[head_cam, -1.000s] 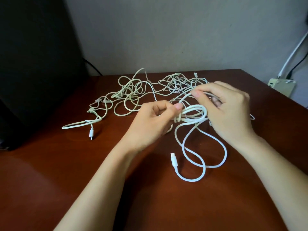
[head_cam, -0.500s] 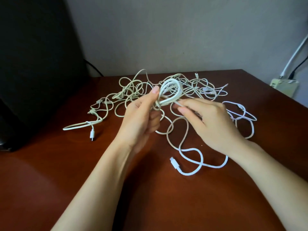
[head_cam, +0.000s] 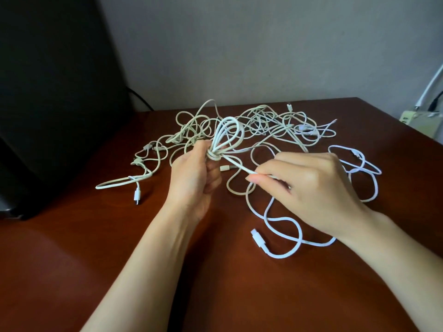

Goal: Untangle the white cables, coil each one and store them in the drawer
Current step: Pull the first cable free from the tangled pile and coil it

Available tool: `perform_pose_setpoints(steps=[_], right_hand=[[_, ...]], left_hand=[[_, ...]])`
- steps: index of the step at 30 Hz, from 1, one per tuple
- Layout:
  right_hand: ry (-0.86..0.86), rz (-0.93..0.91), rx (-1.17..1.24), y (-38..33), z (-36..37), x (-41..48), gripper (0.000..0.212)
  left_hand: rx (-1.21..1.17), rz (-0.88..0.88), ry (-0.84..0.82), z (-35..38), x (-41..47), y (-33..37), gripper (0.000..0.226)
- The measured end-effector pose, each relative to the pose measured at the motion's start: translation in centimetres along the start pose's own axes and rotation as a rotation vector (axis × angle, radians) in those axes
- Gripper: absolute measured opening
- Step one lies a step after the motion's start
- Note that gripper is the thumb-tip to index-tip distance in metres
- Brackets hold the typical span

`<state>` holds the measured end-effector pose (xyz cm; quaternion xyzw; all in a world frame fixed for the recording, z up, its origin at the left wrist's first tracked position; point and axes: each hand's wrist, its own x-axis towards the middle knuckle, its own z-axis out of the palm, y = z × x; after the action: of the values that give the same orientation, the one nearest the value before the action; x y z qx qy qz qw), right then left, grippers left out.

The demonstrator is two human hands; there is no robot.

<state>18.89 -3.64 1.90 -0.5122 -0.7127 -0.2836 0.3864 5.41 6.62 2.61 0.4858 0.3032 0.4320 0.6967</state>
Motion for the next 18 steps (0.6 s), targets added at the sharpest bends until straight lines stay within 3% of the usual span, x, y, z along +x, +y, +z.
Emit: perform_pose_setpoints(steps=[2, 4, 6, 8, 11, 15, 18], right_hand=[[0.039, -0.056, -0.016, -0.1, -0.2, 0.1, 0.032], [0.056, -0.114, -0.026, -0.5, -0.3, 0.2, 0.033], [0.069, -0.160, -0.038, -0.6, -0.3, 0.2, 0.032], [0.094, -0.145, -0.044, -0.4, -0.4, 0.2, 0.030], [0.194, 0.005, 0.000, 0.3, -0.8, 0.3, 0.025], [0.294, 0.188, 0.083, 0.5, -1.5, 0.9, 0.024], [0.306, 0.437, 0.340, 0.2, -2.2, 1.5, 0.013]], left_hand=[[0.114, 0.072, 0.065, -0.3, 0.3, -0.3, 0.041], [0.418, 0.260, 0.093, -0.6, 0.5, -0.9, 0.044], [0.722, 0.468, 0.053, -0.5, 0.3, -1.4, 0.040], [0.865, 0.583, -0.033, -0.2, -0.2, -1.6, 0.035], [0.907, 0.618, -0.129, 0.1, -0.7, -1.7, 0.025], [0.778, 0.608, -0.276, 0.5, -1.6, -1.1, 0.031], [0.616, 0.601, -0.399, 1.3, -2.3, -0.5, 0.043]])
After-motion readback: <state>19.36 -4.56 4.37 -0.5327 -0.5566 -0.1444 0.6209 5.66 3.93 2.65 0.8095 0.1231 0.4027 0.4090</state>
